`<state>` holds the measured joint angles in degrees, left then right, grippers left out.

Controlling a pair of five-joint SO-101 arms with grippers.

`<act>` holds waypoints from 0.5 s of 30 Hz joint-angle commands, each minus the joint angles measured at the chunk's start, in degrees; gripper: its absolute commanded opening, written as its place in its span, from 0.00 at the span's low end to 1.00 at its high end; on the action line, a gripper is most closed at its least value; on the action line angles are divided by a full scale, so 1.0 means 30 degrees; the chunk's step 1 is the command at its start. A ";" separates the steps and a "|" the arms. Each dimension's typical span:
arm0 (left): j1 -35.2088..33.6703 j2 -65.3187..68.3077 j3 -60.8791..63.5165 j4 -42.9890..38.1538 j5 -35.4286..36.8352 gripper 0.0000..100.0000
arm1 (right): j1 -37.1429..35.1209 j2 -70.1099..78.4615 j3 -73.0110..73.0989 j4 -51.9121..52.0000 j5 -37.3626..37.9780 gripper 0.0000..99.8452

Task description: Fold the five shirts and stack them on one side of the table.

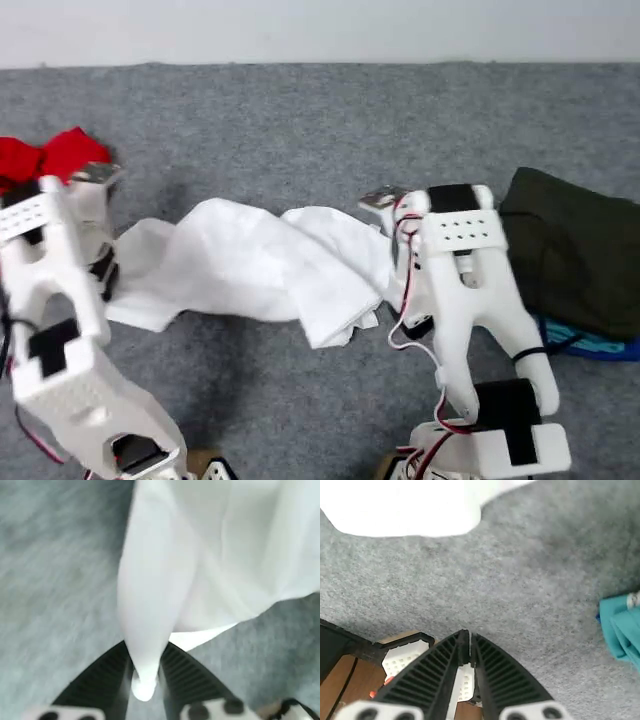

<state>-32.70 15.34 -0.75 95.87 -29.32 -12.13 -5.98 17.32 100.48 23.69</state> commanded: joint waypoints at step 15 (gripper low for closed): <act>-0.3341 -0.8762 0.2564 0.1553 -0.0176 0.01 | -0.2447 0.2066 -0.0557 -0.5260 -0.0059 0.01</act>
<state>-41.49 -8.13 6.81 98.95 -29.67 -18.90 -1.49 17.32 86.07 23.69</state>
